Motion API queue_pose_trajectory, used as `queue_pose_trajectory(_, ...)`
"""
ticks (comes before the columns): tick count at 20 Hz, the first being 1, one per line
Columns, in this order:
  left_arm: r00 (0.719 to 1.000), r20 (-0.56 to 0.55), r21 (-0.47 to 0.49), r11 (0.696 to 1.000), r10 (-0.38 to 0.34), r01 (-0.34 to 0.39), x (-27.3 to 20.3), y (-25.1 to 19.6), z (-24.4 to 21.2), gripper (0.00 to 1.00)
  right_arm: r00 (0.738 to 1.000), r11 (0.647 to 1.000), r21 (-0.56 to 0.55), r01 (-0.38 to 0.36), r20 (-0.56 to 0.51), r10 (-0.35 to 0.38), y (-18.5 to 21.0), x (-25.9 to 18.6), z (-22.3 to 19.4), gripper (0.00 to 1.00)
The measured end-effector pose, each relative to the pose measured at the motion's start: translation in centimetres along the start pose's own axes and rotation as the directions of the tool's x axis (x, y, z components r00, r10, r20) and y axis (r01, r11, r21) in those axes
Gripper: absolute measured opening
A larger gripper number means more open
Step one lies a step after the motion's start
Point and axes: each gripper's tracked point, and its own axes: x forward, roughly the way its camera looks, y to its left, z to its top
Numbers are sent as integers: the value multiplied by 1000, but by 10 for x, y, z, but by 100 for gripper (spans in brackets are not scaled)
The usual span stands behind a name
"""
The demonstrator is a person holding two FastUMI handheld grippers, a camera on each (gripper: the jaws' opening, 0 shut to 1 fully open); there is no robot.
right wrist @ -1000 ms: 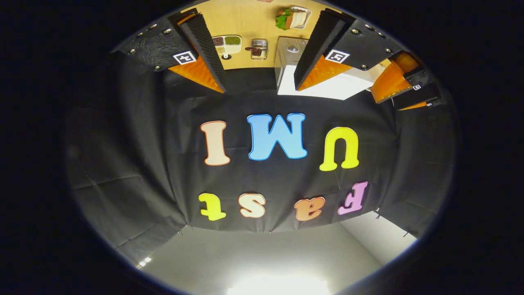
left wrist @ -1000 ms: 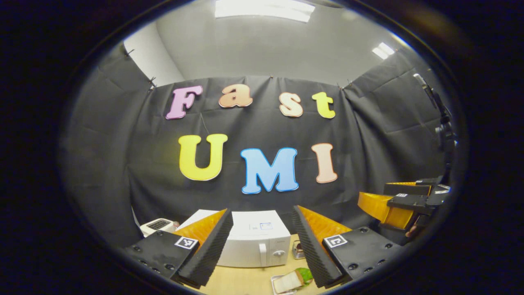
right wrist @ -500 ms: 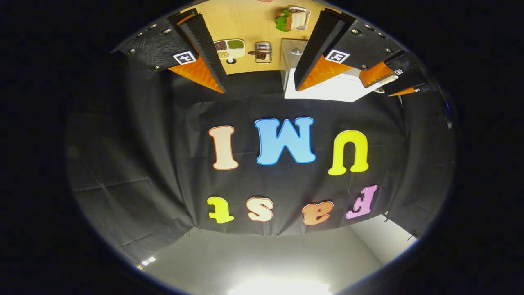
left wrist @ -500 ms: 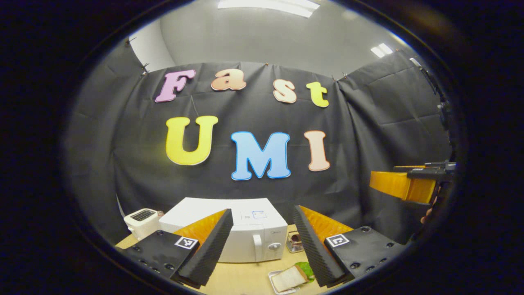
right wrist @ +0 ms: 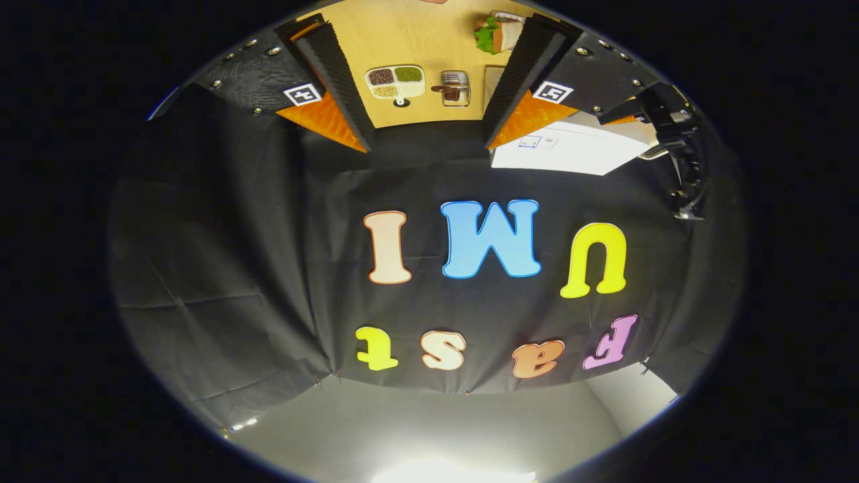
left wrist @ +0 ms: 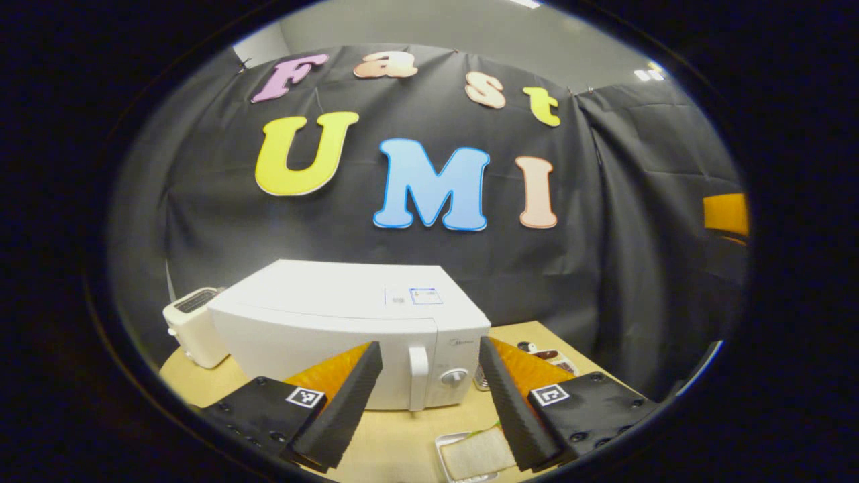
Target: Open the microwave oven with the left hand, put the food in, and close the microwave oven.
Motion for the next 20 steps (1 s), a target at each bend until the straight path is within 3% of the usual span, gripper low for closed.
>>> queue_pose_trajectory(4, 993, -118, -42, 999, -10, 5, 48, 5, -51, 96, 999, 1000, -7, 13, -32, -13, -9, 9, -8, 98)
queue_pose_trajectory(8, 981, -187, -29, 998, 52, -59, 81, 23, -78, 84, 997, 999, -16, 31, -64, -32, -21, 15, -16, 98)
queue_pose_trajectory(10, 975, -218, -24, 999, 39, -45, 94, 20, -92, 80, 996, 999, -16, 37, -84, -38, -28, 18, -22, 98)
queue_pose_trajectory(12, 968, -252, -33, 999, -2, -6, 98, 14, -100, 68, 994, 999, -14, 40, -105, -41, -32, 19, -27, 98)
queue_pose_trajectory(14, 968, -251, 3, 1000, -5, 6, 102, 8, -104, 36, 992, 999, -9, 41, -116, -42, -34, 21, -28, 99)
queue_pose_trajectory(18, 965, -263, 28, 999, -7, 15, 98, 10, -102, 16, 993, 1000, -9, 18, -119, -19, -30, 22, -30, 98)
queue_pose_trajectory(19, 964, -266, 41, 999, 0, 12, 96, 9, -100, 16, 993, 1000, -8, 11, -120, -12, -28, 22, -31, 98)
queue_pose_trajectory(20, 962, -273, 53, 998, -1, 16, 97, 11, -101, 7, 993, 1000, -5, 6, -120, -6, -27, 21, -31, 98)
